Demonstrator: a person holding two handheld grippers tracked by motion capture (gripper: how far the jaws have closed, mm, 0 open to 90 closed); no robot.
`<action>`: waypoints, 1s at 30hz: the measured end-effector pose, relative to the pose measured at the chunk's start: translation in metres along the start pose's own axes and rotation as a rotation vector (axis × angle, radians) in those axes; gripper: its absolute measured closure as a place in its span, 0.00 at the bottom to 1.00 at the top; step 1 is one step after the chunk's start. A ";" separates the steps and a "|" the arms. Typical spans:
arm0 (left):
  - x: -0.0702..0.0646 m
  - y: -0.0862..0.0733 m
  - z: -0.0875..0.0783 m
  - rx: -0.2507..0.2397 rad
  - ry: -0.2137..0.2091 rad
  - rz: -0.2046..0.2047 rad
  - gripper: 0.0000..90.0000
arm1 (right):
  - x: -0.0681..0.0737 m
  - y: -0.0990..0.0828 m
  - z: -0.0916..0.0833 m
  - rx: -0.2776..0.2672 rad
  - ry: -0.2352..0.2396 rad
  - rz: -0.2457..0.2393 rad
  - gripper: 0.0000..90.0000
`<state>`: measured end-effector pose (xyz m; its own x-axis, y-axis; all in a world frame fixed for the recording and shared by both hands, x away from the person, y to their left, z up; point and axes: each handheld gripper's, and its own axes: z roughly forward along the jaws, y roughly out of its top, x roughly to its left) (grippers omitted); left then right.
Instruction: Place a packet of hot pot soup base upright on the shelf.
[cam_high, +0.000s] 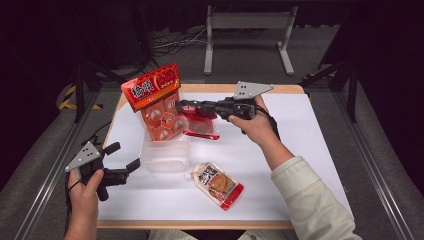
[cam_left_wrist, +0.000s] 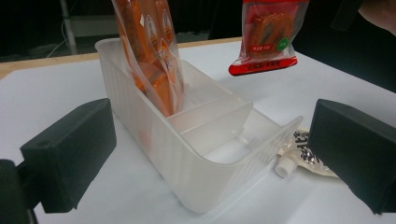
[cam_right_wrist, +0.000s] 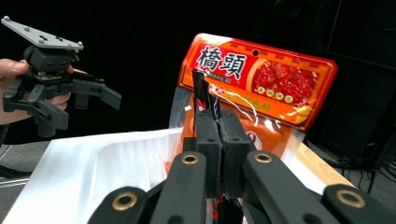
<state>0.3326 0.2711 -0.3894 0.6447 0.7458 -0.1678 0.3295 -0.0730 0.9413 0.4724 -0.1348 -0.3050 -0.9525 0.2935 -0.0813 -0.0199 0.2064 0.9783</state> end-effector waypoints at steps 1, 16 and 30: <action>0.000 0.000 0.000 0.002 0.000 0.002 0.02 | 0.000 0.001 0.002 0.001 0.003 -0.002 0.99; -0.001 -0.001 -0.001 -0.002 -0.003 0.002 0.02 | 0.014 0.009 0.033 -0.009 0.060 -0.025 0.99; 0.000 0.000 -0.003 -0.010 -0.004 -0.002 0.02 | 0.023 0.009 0.065 0.002 0.106 -0.055 0.99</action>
<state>0.3306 0.2731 -0.3886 0.6472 0.7430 -0.1705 0.3238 -0.0654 0.9439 0.4695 -0.0659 -0.3106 -0.9768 0.1810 -0.1145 -0.0729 0.2215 0.9724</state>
